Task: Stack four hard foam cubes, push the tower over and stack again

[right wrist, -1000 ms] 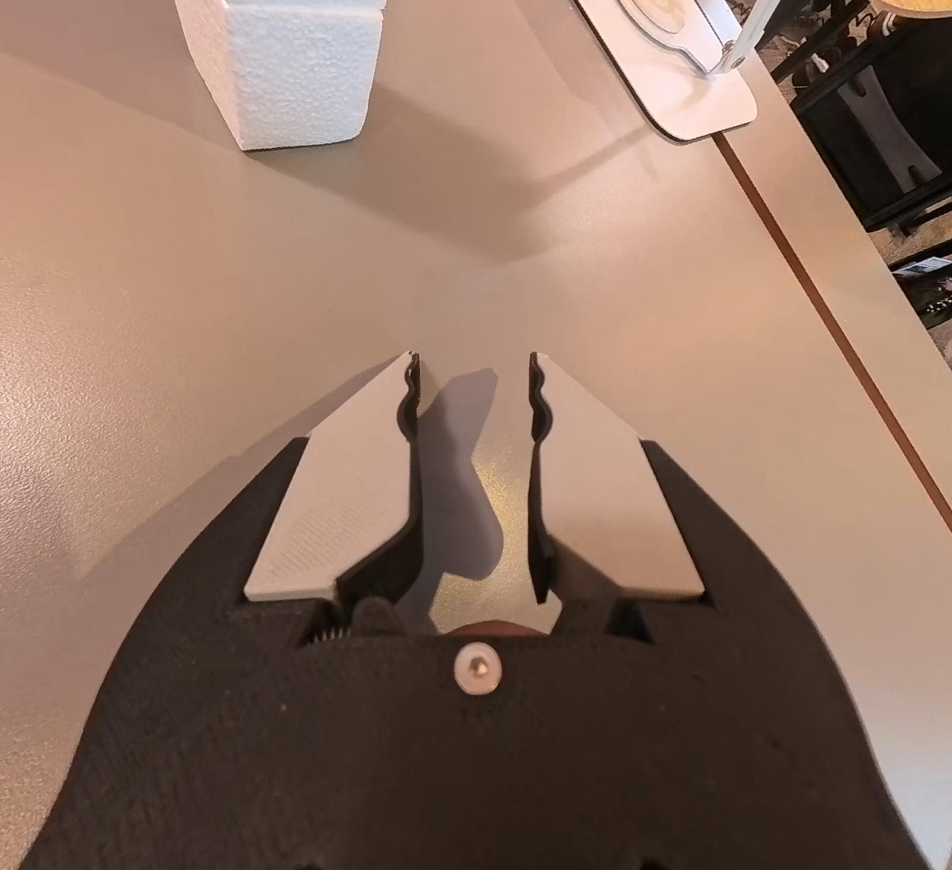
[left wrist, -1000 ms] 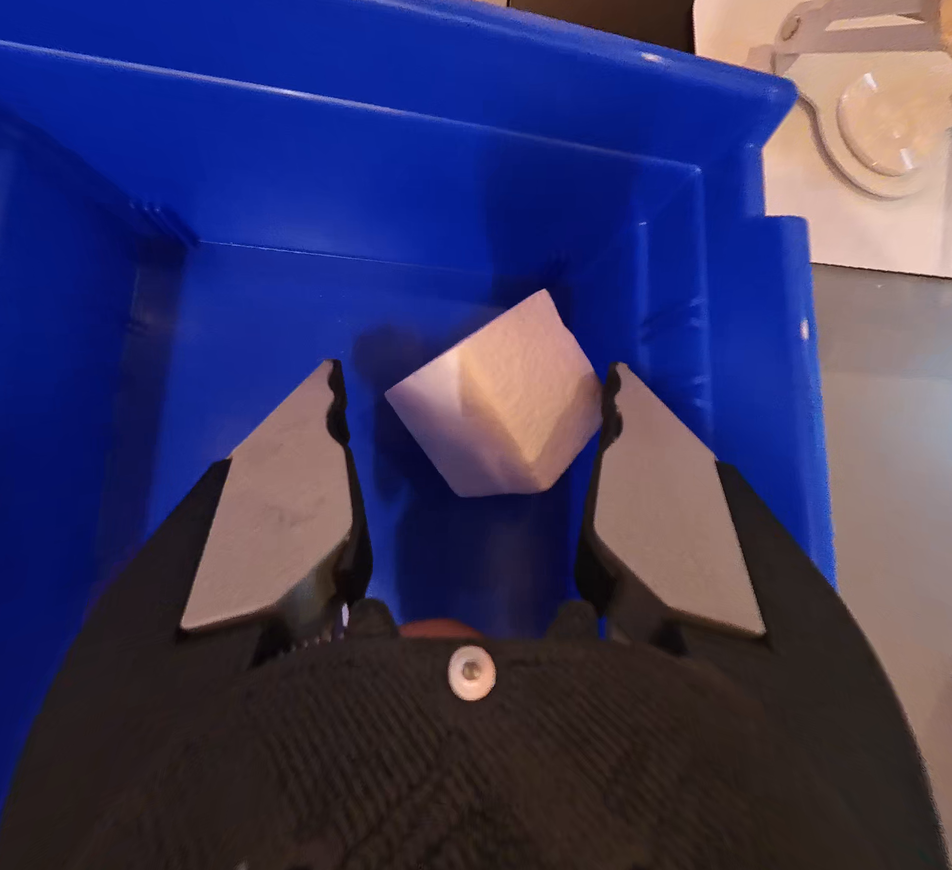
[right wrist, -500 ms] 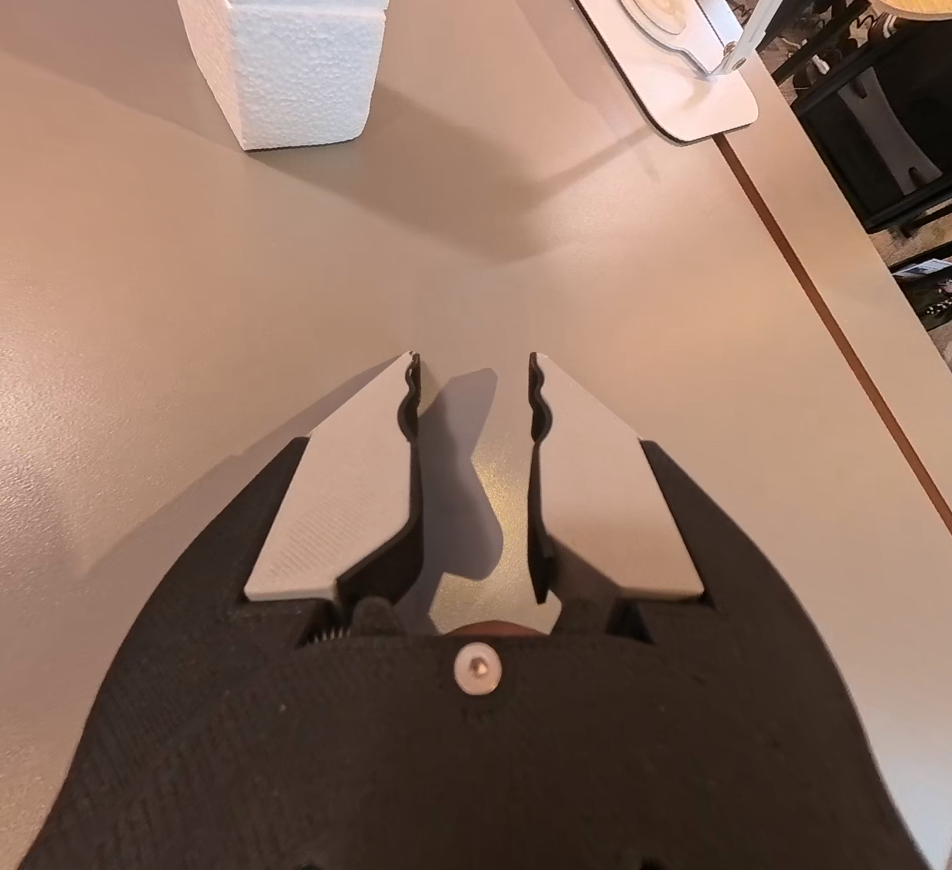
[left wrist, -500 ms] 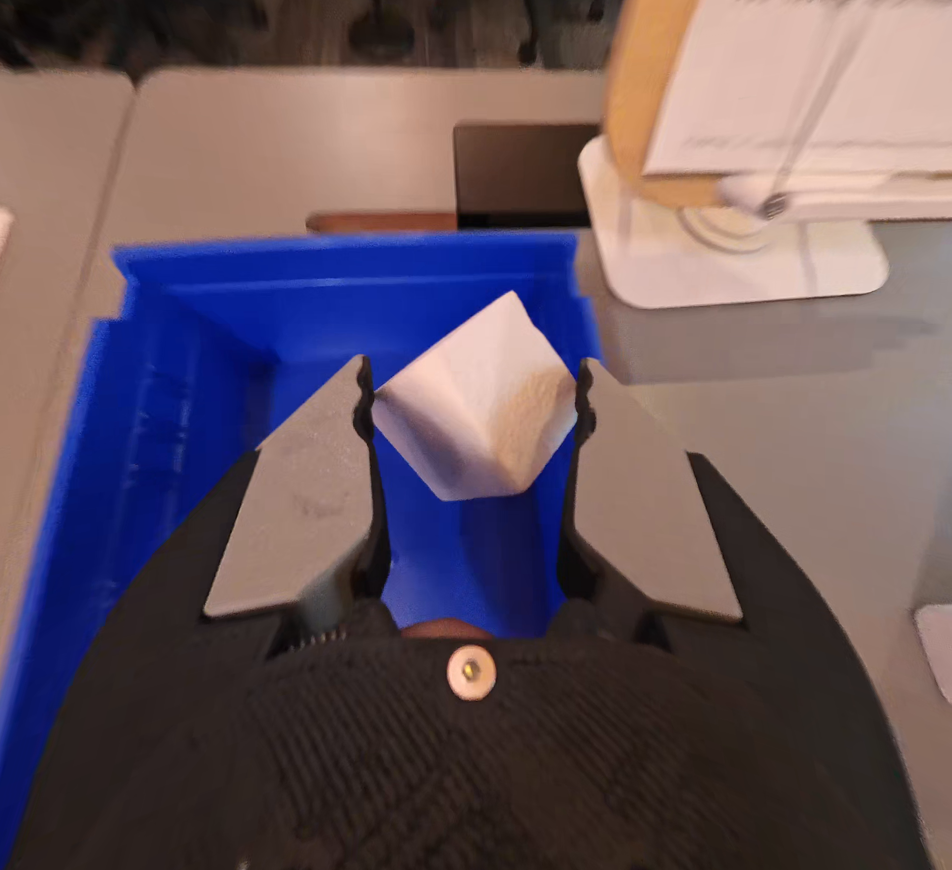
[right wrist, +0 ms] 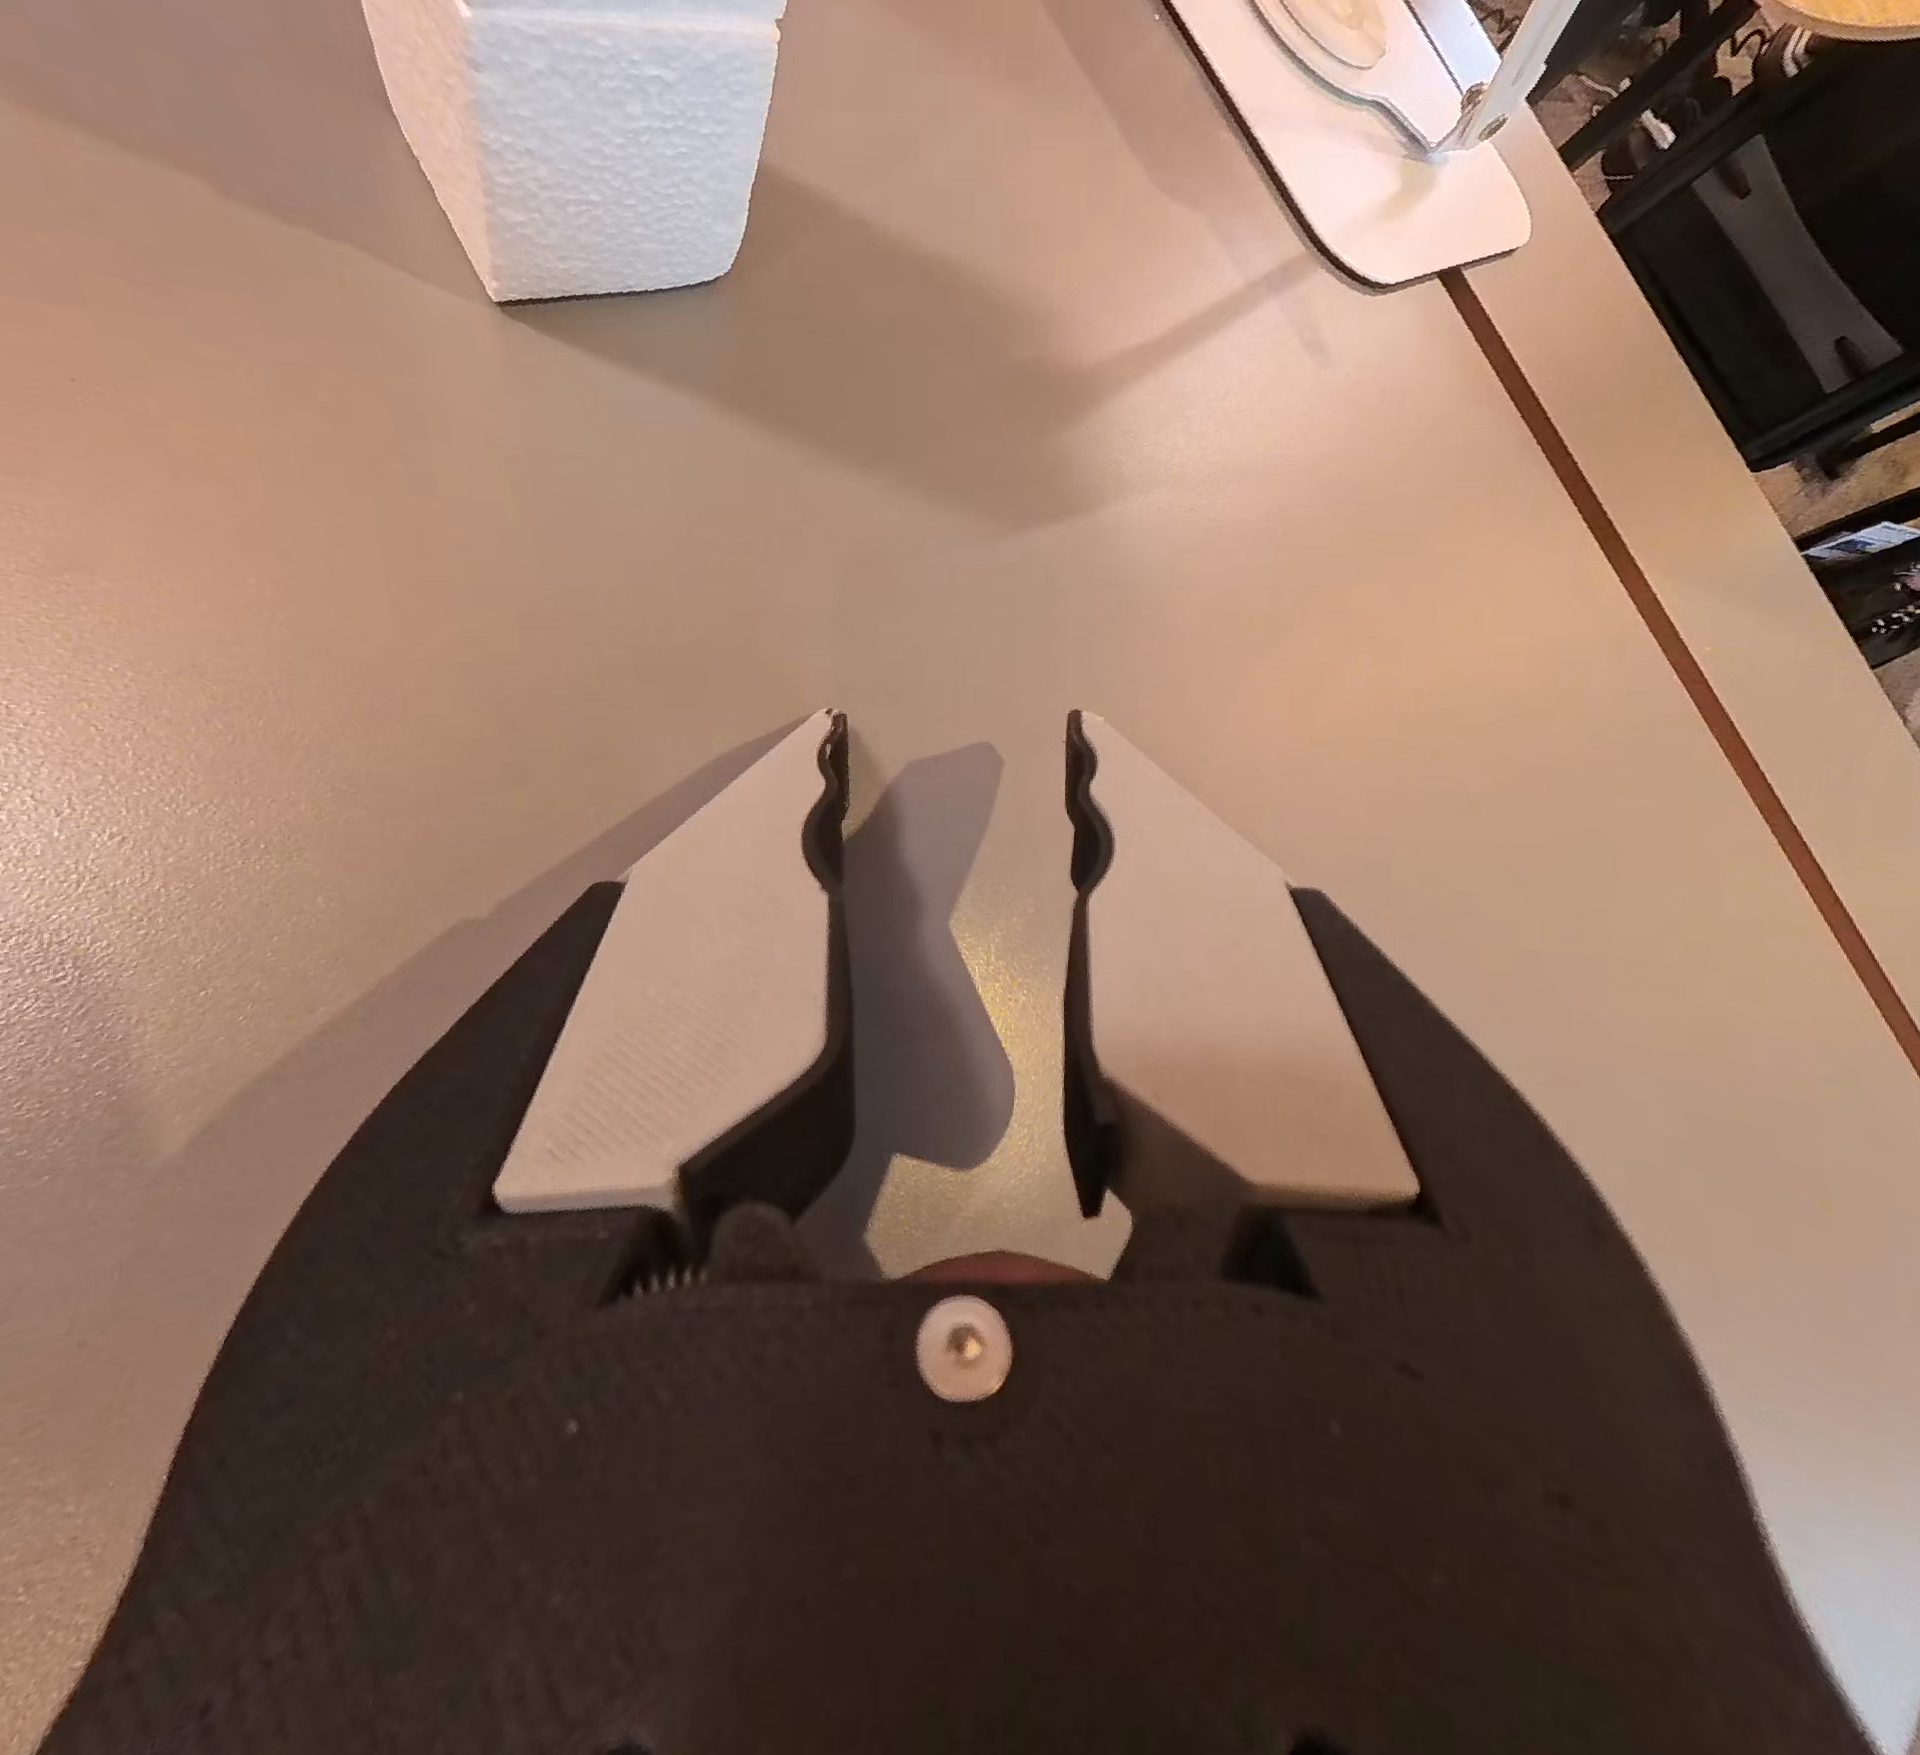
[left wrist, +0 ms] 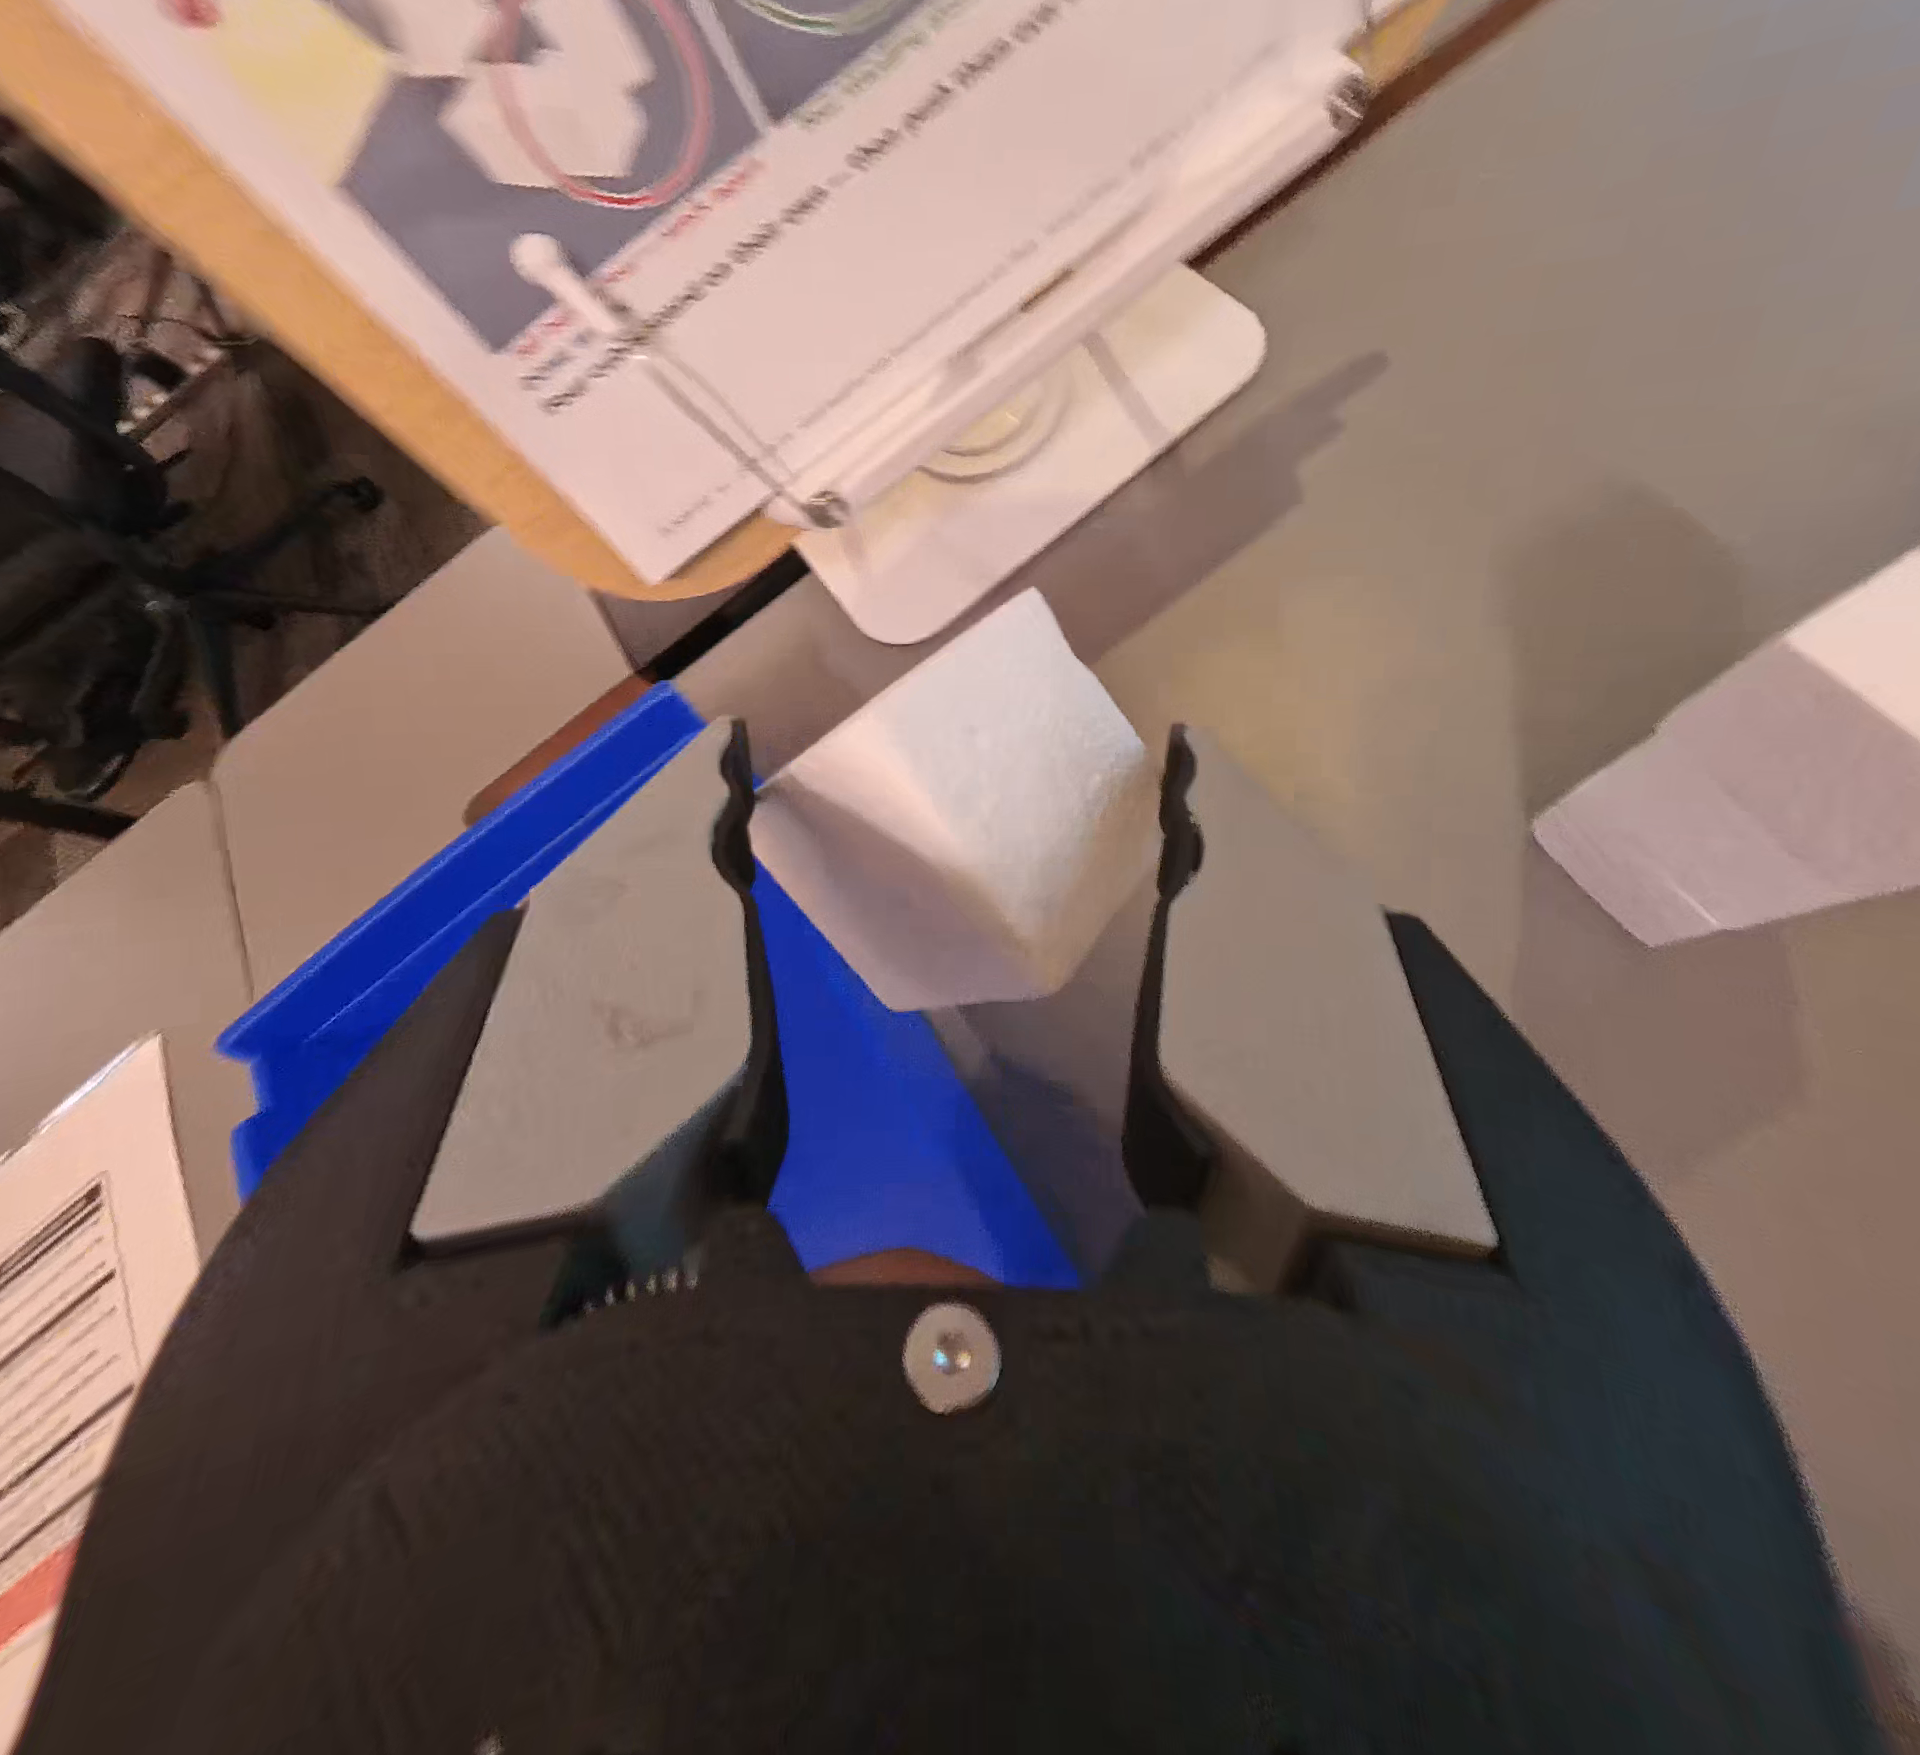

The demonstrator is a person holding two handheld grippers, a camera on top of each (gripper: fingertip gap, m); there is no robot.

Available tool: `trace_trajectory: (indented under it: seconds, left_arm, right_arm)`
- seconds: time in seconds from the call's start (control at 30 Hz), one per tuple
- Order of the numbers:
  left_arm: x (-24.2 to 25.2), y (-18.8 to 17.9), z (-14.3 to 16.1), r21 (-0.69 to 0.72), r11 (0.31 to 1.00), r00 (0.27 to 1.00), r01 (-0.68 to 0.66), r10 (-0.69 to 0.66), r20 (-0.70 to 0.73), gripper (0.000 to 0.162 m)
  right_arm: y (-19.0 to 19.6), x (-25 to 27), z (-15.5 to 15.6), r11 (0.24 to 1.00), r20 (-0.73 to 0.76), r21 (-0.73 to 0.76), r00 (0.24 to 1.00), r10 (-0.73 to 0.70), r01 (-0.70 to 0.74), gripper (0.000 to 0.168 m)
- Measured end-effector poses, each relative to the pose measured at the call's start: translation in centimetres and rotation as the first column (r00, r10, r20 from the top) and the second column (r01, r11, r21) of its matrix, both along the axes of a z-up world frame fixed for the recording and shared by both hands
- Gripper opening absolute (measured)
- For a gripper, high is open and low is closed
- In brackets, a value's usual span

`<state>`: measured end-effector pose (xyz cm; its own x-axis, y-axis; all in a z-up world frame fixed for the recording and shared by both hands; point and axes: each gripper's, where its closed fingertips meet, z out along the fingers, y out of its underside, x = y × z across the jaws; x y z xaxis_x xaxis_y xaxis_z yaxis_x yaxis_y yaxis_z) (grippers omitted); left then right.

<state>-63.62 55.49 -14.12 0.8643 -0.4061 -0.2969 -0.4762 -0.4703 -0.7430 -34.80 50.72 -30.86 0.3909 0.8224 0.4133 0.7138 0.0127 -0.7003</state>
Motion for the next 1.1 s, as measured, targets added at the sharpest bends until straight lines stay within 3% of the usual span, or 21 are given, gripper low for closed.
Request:
trace_trajectory:
  seconds: [0.3, 0.57, 1.1]
  left_arm:
    - [4.3, 1.3, -7.7, -0.250, 0.968, 0.976, 0.036, -0.088, -0.199, 0.078]
    - [4.8, 1.3, -14.3, -0.444, 0.895, 0.961, 0.040, -0.156, -0.228, 0.078]
    - [4.9, 1.0, -15.5, -0.474, 0.879, 0.955, 0.047, -0.179, -0.238, 0.079]
  right_arm:
    - [-0.1, 0.0, 0.0, 1.000, 0.001, 0.000, 1.000, 0.005, -0.005, 0.039]
    - [-0.2, -0.2, 0.0, 1.000, 0.004, 0.001, 1.000, 0.014, -0.014, 0.039]
    - [-0.2, -0.2, 0.0, 1.000, 0.003, -0.002, 1.000, 0.014, -0.014, 0.039]
